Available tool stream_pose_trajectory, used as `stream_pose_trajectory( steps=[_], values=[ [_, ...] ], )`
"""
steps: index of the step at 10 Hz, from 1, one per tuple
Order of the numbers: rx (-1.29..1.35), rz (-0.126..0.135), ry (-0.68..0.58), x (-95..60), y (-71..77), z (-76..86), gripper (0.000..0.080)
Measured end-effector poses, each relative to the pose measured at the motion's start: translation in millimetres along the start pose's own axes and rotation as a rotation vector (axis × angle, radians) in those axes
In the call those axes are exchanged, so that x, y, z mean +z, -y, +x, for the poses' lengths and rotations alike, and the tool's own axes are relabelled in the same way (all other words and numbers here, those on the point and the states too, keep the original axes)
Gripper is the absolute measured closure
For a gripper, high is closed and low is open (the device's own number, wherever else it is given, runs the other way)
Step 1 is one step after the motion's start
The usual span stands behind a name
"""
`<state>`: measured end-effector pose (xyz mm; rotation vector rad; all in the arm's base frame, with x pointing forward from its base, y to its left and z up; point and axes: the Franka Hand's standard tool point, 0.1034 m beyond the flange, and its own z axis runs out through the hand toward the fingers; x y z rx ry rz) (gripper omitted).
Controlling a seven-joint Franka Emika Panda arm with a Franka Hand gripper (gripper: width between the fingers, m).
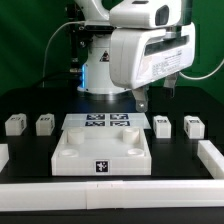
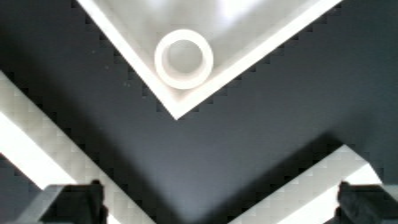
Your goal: Assemble one leg
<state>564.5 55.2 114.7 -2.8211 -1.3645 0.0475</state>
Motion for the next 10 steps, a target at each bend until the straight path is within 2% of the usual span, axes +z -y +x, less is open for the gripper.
stream_pose_trajectory(
  steps=[10],
  values=[
    [0.0,0.001,0.001,0.8,0.2,-0.2,0.015]
  ],
)
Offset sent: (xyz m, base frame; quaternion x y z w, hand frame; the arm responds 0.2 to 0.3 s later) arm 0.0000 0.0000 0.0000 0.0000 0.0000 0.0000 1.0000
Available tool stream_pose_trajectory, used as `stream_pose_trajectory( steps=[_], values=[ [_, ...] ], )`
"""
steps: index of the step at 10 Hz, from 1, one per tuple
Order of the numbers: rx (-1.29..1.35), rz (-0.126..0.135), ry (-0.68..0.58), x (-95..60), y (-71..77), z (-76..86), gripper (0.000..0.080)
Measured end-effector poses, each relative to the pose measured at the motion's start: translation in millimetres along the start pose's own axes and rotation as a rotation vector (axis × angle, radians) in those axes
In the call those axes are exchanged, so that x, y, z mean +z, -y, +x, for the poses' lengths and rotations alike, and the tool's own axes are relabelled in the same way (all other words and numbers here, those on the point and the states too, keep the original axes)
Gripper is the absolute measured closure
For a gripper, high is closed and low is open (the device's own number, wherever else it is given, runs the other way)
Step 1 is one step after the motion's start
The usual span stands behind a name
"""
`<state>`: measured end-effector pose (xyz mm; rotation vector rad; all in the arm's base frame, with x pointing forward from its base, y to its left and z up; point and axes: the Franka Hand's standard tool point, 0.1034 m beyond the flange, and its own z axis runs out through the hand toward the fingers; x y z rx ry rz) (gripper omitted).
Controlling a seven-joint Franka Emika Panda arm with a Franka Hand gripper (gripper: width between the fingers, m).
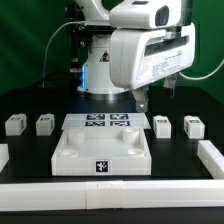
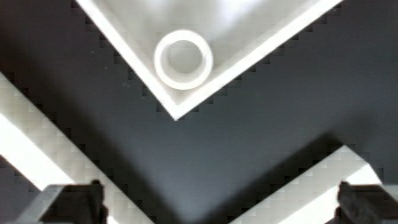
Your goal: Assemble one leg
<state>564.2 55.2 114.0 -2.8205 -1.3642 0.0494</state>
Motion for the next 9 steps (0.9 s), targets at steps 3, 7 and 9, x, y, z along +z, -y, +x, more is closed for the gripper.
stream_pose_trajectory(
  steps=[3,7,9],
  values=[
    [-0.061,0.006,0.005,14.0,14.1,-22.5,0.015],
    [-0.113,0.057,0.041,44.3,38.9,-67.4,0.015],
    [-0.071,0.061,0.04,44.2,38.3,-67.9,0.015]
  ],
)
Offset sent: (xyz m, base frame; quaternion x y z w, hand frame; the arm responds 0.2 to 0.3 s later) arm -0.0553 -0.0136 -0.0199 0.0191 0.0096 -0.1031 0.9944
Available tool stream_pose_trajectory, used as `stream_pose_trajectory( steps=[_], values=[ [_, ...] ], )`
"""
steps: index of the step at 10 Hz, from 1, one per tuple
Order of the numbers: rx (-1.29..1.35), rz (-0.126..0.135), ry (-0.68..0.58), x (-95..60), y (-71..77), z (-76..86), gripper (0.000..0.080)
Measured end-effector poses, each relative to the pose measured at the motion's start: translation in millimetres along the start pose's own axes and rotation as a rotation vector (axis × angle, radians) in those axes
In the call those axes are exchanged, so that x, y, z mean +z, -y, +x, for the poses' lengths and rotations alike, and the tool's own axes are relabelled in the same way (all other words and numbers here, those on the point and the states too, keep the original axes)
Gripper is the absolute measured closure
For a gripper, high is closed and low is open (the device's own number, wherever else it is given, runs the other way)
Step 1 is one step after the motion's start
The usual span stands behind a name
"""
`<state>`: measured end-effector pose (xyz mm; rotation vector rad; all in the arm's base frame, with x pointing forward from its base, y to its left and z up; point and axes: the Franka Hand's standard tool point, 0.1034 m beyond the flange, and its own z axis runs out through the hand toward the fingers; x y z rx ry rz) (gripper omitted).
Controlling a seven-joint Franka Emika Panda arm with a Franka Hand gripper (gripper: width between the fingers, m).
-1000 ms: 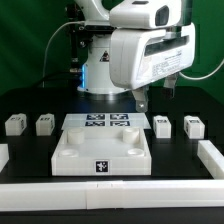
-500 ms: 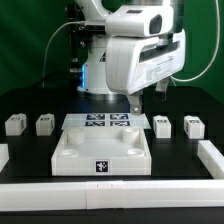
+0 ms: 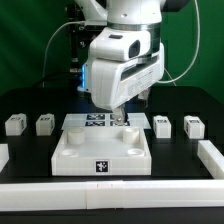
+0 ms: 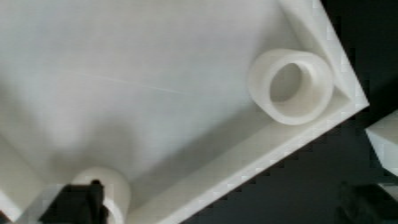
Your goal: Assemble one leg
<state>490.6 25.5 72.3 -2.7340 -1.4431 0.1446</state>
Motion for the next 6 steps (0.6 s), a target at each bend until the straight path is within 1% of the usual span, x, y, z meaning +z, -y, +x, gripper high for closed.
stream_pose_trajectory(
  steps=[3,4,5,6],
  values=[
    [-0.023,-0.002,0.0,1.6,0.8,-0.9,0.015],
    [-0.129,-0.018,-0.006,6.9,5.8,-4.7,0.015],
    [-0.188,-0.01,0.0,11.5,13.3,-10.8,0.015],
    [-0.262,-0.002,0.005,13.6,17.8,-15.2,0.015]
  ],
)
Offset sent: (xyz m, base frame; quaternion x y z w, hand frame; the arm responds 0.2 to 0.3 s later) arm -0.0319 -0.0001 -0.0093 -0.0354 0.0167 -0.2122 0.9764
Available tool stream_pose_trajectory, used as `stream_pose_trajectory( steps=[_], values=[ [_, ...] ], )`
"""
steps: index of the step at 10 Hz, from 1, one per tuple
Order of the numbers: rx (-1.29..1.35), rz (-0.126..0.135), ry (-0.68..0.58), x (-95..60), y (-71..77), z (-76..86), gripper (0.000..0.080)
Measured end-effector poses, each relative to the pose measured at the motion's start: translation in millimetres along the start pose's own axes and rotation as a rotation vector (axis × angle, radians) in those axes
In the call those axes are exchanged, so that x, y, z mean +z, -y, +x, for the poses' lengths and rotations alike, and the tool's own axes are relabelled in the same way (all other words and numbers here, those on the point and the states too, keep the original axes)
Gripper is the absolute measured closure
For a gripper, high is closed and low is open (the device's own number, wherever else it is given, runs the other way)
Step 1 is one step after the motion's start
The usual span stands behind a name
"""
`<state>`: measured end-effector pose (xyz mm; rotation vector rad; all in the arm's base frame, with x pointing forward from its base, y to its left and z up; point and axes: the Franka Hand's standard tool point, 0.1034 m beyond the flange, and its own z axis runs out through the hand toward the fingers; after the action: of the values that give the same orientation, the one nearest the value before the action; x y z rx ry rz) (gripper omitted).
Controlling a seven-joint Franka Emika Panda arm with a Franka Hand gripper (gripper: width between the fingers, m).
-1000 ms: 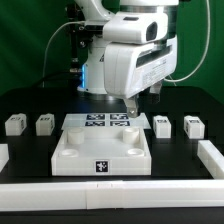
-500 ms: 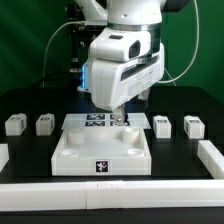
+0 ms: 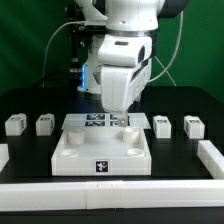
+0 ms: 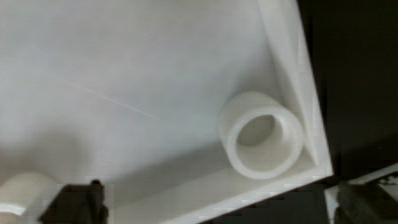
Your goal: Assemble one leg
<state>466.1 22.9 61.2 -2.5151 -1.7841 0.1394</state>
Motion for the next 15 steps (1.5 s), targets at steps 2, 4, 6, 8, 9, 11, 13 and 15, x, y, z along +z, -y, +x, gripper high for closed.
stream_pose_trajectory(
  steps=[2,4,6,8,9,11,13,15],
  values=[
    [-0.136,0.018,0.007,4.0,6.5,-8.4,0.015],
    [-0.145,0.026,0.014,6.2,8.2,-12.2,0.015],
    [-0.143,0.028,0.014,7.1,8.5,-12.8,0.015],
    [-0.152,0.027,0.014,7.6,8.7,-13.3,0.015],
    [-0.221,0.02,0.014,10.9,11.7,-17.6,0.015],
    [-0.331,0.012,0.028,19.6,19.3,-22.9,0.015],
    [-0.375,0.012,0.034,28.0,24.5,-25.9,0.015],
    [-0.372,0.031,0.033,36.9,26.9,-32.8,0.015]
  ],
)
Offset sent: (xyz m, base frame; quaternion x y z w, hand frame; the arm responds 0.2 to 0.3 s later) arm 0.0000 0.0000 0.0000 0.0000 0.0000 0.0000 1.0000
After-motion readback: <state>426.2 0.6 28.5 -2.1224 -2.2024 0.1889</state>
